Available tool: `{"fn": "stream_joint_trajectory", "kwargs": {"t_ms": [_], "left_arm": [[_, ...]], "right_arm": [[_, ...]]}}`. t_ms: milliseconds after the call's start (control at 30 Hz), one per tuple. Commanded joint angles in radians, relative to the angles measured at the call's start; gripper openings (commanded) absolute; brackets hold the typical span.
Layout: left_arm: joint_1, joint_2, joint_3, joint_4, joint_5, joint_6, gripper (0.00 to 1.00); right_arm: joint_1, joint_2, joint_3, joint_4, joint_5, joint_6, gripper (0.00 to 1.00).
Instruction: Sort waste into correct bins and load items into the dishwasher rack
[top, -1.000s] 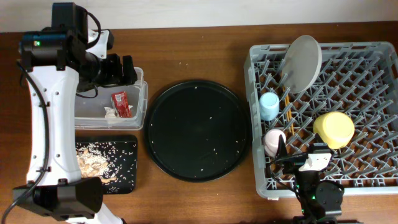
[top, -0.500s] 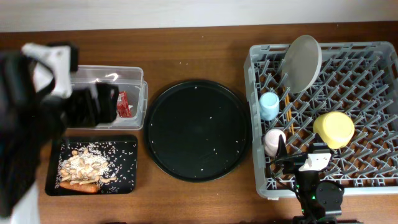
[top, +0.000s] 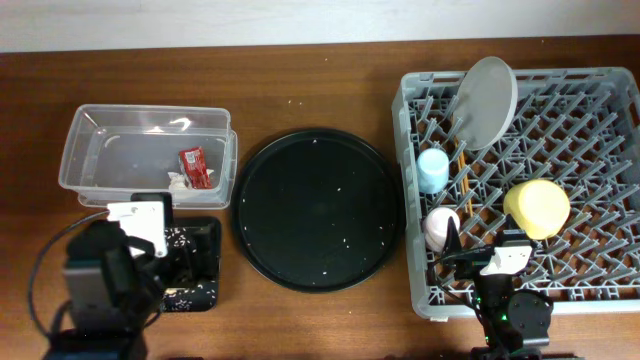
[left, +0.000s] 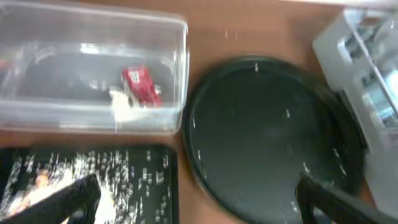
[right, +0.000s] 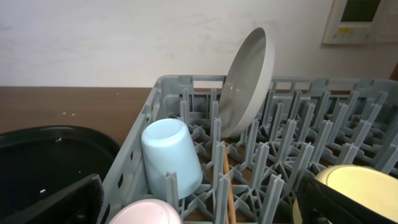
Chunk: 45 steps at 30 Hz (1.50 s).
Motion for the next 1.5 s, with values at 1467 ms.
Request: {"fn": "stream_joint_trajectory", "kwargs": {"t_ms": [1467], "left_arm": [[-0.035, -0.689, -0.978, 0.896, -0.245, 0.016, 0.99]], "right_arm": [[0.01, -0.006, -0.006, -0.006, 0.002, 0.001, 0.98]]}}
